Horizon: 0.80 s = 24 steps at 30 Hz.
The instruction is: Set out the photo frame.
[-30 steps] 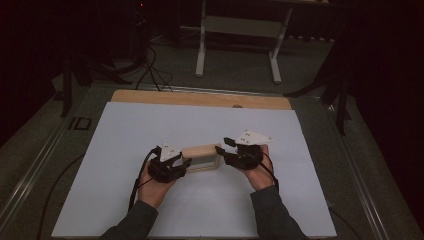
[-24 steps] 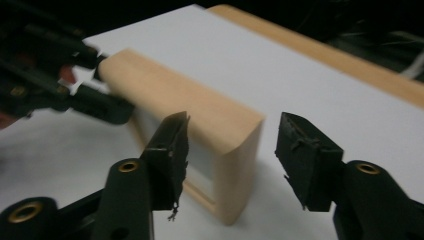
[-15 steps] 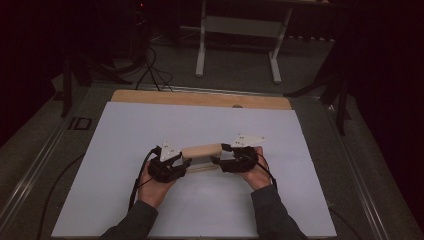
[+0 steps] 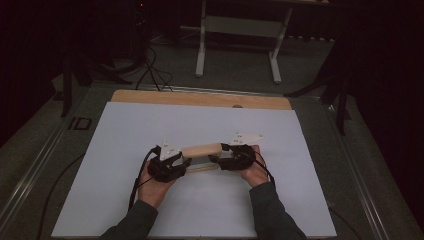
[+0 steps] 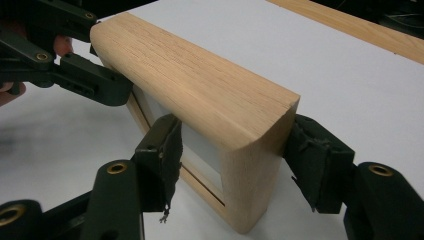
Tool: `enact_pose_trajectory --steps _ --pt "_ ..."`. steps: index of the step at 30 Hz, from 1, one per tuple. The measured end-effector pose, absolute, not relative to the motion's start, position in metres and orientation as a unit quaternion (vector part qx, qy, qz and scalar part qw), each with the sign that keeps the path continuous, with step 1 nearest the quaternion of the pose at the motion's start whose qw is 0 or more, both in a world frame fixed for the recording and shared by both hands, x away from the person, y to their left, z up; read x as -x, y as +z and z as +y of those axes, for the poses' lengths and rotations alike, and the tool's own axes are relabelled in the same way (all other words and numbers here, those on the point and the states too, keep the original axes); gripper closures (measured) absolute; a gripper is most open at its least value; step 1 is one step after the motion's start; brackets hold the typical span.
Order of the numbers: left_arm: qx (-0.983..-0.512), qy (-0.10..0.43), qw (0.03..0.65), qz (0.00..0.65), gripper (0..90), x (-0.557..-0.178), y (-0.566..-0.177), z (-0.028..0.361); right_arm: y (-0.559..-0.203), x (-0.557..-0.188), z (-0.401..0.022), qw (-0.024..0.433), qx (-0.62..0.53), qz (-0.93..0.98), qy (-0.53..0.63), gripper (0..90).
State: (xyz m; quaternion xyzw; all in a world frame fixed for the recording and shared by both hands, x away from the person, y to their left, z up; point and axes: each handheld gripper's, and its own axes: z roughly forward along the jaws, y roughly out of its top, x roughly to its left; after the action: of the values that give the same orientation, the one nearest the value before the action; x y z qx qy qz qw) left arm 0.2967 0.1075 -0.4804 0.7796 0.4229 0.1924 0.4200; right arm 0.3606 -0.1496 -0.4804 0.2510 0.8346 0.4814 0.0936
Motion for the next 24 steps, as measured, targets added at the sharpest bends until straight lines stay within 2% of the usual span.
enact_pose_trajectory --steps 24 --pt "-0.786 0.188 0.421 0.412 54.3 -0.311 -0.472 0.108 -0.478 -0.358 -0.150 0.114 -0.255 0.836 0.472 49.1"
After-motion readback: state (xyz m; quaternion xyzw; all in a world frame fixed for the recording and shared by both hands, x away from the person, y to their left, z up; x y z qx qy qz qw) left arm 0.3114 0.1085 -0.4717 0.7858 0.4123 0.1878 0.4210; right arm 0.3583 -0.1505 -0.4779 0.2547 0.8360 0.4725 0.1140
